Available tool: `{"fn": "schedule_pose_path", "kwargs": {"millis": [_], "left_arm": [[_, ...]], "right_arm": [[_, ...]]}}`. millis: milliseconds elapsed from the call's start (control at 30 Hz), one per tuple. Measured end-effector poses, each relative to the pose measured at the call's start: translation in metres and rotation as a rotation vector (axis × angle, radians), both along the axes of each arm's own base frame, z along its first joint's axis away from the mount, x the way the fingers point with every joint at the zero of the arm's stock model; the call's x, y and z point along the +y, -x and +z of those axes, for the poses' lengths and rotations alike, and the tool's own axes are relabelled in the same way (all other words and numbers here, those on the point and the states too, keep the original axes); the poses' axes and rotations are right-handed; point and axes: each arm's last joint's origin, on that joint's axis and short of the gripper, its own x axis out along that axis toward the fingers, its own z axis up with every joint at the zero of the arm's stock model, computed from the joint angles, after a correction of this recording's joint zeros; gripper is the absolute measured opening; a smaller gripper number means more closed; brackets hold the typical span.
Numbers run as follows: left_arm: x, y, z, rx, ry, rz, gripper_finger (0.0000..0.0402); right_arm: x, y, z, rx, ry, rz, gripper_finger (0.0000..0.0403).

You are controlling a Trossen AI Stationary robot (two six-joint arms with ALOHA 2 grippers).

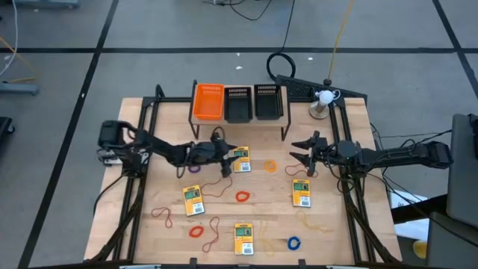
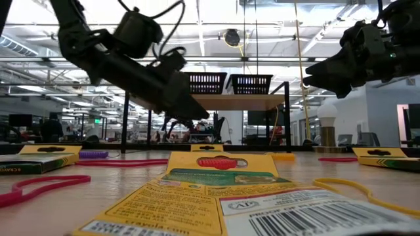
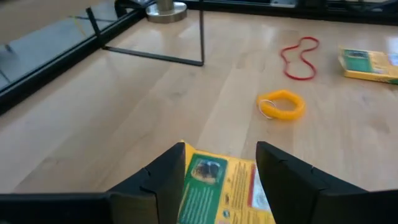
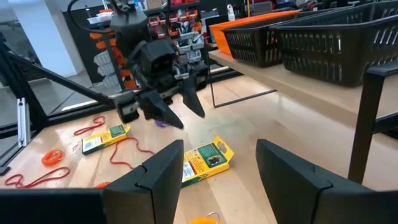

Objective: Pick & Place Office Desk Supplies
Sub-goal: Put the crayon box into the orange basket on the shelf

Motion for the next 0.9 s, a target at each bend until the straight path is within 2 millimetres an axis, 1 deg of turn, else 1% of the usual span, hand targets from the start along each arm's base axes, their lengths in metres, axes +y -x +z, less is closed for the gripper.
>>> {"fn": "schedule_pose_path", "kwargs": {"millis": [133,333,567,900], "left_arm": [[0.003,-0.008,-0.005,0.000,0.001,0.090,0.0195],[0.005,-0.007,-0.012,0.054,0.046,0.196,0.0196],[0.004,-0.003,-0.017,0.088,0.114,0.240,0.0196],[0.004,0.000,-0.022,0.133,0.136,0.259,0.0195]], "right_arm": [[0.000,0.000,0.000,-0.003,0.000,-0.001,0.0192],[0.000,-0.001,-0.001,0.009,0.000,-0.001,0.0192],[0.000,-0.002,-0.004,0.034,0.005,0.000,0.0192],[0.000,-0.004,-0.007,0.065,0.002,0.000,0.0192]]}}
